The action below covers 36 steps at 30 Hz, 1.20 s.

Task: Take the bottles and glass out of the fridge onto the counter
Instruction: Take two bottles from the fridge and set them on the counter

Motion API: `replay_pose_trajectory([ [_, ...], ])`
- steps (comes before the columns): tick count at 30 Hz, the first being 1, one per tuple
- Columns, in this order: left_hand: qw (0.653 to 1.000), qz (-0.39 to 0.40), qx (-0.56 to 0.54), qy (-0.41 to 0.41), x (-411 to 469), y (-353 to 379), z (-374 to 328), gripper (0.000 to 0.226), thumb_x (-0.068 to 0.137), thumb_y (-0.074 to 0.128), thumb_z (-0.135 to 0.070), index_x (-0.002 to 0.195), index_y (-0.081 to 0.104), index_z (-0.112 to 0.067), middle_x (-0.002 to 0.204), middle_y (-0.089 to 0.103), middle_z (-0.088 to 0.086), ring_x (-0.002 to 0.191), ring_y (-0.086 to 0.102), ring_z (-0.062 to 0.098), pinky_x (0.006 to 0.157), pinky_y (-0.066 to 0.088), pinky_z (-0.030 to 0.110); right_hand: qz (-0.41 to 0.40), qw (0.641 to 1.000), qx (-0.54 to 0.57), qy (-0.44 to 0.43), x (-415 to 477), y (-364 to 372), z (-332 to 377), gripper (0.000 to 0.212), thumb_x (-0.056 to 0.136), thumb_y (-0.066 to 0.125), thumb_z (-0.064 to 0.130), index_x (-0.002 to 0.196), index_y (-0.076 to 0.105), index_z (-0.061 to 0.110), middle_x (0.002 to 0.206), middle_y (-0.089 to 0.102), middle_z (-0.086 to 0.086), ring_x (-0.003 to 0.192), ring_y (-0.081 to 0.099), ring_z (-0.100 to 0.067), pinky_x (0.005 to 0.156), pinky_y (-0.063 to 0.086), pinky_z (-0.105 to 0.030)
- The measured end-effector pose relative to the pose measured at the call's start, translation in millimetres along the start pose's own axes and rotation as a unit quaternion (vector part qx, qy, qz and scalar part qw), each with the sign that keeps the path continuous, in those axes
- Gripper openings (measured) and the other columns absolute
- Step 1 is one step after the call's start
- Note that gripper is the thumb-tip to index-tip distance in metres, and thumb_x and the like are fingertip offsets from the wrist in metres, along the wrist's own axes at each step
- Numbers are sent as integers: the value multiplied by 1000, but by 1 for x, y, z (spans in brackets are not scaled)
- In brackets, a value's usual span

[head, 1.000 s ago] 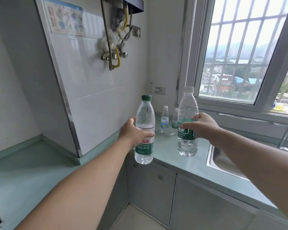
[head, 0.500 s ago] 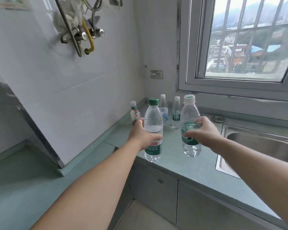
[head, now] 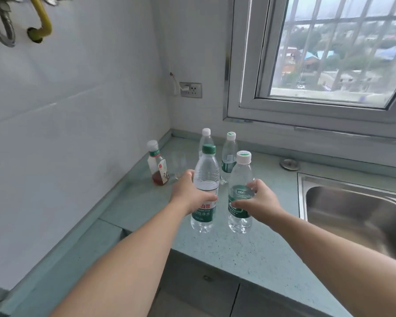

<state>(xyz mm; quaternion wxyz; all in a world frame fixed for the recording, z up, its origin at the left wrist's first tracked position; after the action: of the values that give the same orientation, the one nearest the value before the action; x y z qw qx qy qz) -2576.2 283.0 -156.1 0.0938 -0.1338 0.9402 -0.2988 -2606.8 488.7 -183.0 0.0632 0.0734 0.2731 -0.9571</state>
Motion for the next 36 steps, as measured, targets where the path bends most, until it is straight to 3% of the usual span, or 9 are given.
replay_pose_trajectory([
  [6, 1000, 26, 2, -8, 64, 3, 16, 72, 59, 86, -31, 119, 47, -26, 101, 61, -9, 92, 58, 14, 78, 47, 29, -28, 999, -5, 25, 53, 13, 1, 65, 64, 84, 21, 118, 48, 16, 111, 57, -1, 97, 60, -20, 84, 53, -34],
  [12, 1000, 13, 6, -25, 100, 2, 33, 63, 61, 85, -28, 107, 43, -28, 100, 61, -8, 90, 58, 15, 77, 47, 29, -28, 999, -23, 23, 101, 23, 0, 66, 66, 83, 22, 122, 48, 16, 113, 58, 0, 95, 61, -19, 82, 54, -35],
  [16, 999, -1, 13, -35, 115, 1, 52, 62, 59, 86, -30, 106, 46, -31, 99, 63, -11, 90, 61, 12, 82, 50, 30, -24, 999, -20, 10, 123, 35, -1, 65, 67, 81, 22, 123, 48, 17, 118, 59, -1, 94, 60, -18, 72, 51, -29],
  [20, 999, 9, -17, -46, 128, 11, 66, 65, 58, 88, -28, 114, 54, -27, 104, 66, -10, 92, 62, 10, 82, 49, 25, -25, 999, -21, 5, 141, 46, -5, 64, 66, 81, 24, 120, 48, 18, 113, 60, 0, 90, 62, -18, 70, 55, -32],
  [25, 996, 13, -58, -71, 136, 30, 80, 63, 61, 88, -23, 115, 55, -27, 99, 63, -12, 91, 61, 9, 76, 44, 20, -4, 999, -41, -5, 153, 63, -13, 53, 69, 79, 22, 111, 47, 22, 101, 54, 8, 73, 56, -5, 53, 42, -19],
  [28, 993, 13, -78, -82, 135, 43, 87, 62, 62, 87, -24, 113, 52, -33, 95, 62, -19, 92, 63, 5, 68, 42, 12, 8, 999, -46, 11, 159, 72, -32, 48, 63, 81, 29, 102, 52, 28, 92, 63, 15, 76, 64, -7, 64, 56, -32],
  [33, 996, 55, -53, -45, 141, 56, 77, 63, 66, 84, -29, 119, 50, -36, 94, 55, -23, 81, 54, -3, 63, 37, 9, 16, 1000, -20, 5, 164, 73, -38, 52, 64, 85, 27, 104, 54, 34, 87, 62, 22, 81, 60, 5, 64, 47, -17],
  [36, 994, 63, -71, -59, 143, 57, 83, 60, 66, 84, -29, 113, 47, -40, 90, 55, -26, 78, 51, -13, 60, 35, 5, 9, 1000, -25, -3, 162, 76, -40, 53, 63, 86, 28, 103, 51, 37, 86, 61, 24, 81, 59, 6, 69, 49, -20],
])
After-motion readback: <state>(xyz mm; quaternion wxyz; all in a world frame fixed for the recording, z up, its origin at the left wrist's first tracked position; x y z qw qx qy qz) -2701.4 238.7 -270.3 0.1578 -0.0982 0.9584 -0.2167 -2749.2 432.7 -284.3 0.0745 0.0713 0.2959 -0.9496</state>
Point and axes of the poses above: each hand's wrist, its own x-axis towards the middle knuckle, its own y-axis out of the palm, z = x × y, the point moved 9 cm from there along x, towards the middle knuckle
